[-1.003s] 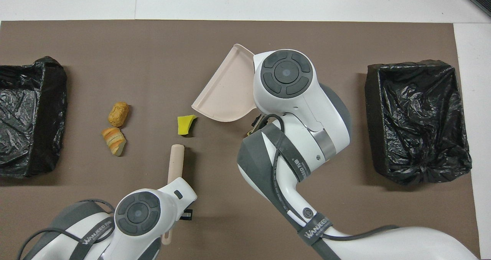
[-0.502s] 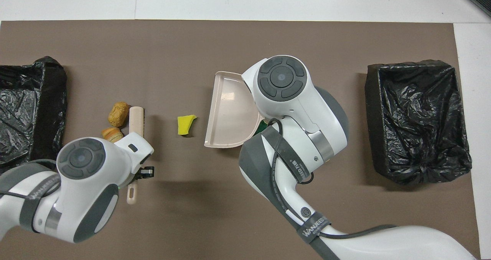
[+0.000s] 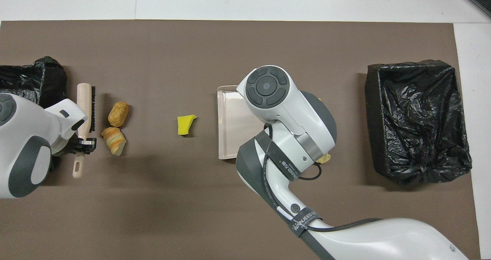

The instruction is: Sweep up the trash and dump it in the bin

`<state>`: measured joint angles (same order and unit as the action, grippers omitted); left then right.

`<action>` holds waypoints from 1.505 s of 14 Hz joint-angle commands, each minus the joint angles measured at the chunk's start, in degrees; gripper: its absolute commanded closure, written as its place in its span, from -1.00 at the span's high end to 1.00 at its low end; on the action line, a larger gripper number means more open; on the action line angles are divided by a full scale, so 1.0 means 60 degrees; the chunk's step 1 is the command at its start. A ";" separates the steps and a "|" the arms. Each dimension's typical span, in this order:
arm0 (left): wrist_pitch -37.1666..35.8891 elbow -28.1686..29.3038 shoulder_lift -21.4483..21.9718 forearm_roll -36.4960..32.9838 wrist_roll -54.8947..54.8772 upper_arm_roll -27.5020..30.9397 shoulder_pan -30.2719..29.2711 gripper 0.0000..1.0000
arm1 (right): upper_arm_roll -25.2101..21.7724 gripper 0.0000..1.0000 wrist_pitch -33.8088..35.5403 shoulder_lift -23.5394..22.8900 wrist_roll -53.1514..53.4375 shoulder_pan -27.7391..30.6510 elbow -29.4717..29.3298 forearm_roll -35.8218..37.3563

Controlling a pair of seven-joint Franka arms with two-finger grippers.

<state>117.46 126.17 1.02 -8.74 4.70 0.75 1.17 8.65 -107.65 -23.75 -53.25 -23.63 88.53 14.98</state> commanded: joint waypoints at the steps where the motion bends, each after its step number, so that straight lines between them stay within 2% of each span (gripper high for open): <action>1: 0.0242 0.0022 -0.0344 -0.0096 -0.0241 -0.0140 -0.0063 -1.00 | 0.0096 -1.00 -0.0572 -0.0654 -0.0164 0.0013 -0.0268 -0.0020; 3: 0.0388 0.0167 -0.0565 0.0036 -0.0256 -0.0184 0.0127 -1.00 | 0.0096 -1.00 -0.0778 -0.0919 -0.0149 -0.0030 -0.0457 -0.0488; 6: 0.0536 0.0446 -0.0507 0.0738 -0.0300 -0.0199 0.0579 -1.00 | 0.0096 -1.00 -0.0808 -0.1285 0.0215 -0.0410 -0.0854 -0.0505; 15: 0.0433 0.0505 -0.0448 0.2672 -0.0300 -0.0243 0.2119 -1.00 | 0.0096 -1.00 -0.1262 -0.1256 0.0393 -0.0500 -0.0839 -0.0549; 21: 0.0638 0.0476 -0.0375 0.4267 -0.0139 -0.0228 0.3786 -1.00 | 0.0096 -1.00 -0.1291 -0.1256 0.0408 -0.0514 -0.0795 -0.0519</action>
<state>119.79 127.57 -2.63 13.79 3.60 -1.43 20.08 8.83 -114.04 -30.53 -52.06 -26.90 84.42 12.47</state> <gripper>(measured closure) 0.736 0.692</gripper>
